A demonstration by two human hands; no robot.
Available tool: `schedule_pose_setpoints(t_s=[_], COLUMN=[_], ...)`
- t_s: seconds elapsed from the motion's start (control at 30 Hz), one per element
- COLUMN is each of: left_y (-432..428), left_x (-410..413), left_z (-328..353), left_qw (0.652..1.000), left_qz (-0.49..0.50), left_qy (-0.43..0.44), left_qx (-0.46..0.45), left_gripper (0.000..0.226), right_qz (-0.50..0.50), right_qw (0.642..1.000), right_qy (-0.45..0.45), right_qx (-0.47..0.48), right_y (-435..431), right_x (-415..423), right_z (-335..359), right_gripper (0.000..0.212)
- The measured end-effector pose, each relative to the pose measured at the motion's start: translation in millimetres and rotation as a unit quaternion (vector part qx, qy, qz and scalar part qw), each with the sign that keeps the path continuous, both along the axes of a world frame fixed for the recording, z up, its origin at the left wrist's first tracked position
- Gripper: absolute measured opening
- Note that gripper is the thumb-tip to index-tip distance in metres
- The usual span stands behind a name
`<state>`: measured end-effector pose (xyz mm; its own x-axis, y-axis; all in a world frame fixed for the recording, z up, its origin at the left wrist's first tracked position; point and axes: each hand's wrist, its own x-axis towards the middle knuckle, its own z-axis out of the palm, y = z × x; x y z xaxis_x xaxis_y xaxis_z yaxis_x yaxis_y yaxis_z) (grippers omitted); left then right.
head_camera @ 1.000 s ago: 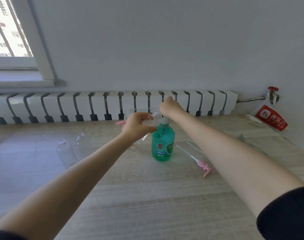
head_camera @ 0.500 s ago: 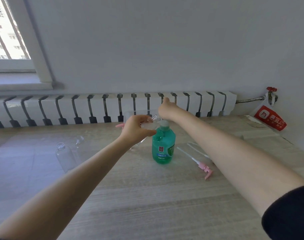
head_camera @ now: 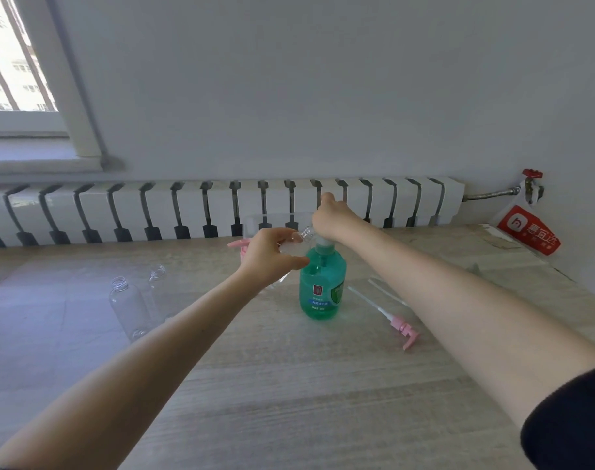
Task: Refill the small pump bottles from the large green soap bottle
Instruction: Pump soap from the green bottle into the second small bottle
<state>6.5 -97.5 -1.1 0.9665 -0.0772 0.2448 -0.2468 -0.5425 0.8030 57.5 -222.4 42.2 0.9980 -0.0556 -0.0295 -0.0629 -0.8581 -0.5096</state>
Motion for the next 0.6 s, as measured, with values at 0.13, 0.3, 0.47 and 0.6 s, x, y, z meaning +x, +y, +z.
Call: schedule_pose_setpoints(t_s=[0.13, 0.3, 0.47, 0.6], left_y=[0.3, -1.0, -2.7, -2.1], left_x=[-0.6, -2.6, -2.3, -2.2], left_z=[-0.1, -0.2, 7.0, 9.6], left_qw=[1.0, 1.0, 1.0, 1.0], left_qz=[0.001, 0.005, 0.002, 0.001], left_qy=[0.004, 0.011, 0.009, 0.01], left_qx=[-0.001, -0.006, -0.02, -0.016], left_gripper=[0.051, 0.05, 0.048, 0.049], right_qz=[-0.005, -0.019, -0.034, -0.032], right_qw=[1.0, 0.999, 0.997, 0.996], right_qy=[0.007, 0.013, 0.008, 0.005], right_qx=[0.016, 0.035, 0.064, 0.083], right_y=[1.0, 1.6, -1.0, -1.2], right_x=[-2.5, -2.0, 0.2, 0.6], right_z=[3.7, 3.6, 14.1, 16.4], right_gripper=[0.059, 0.057, 0.056, 0.058])
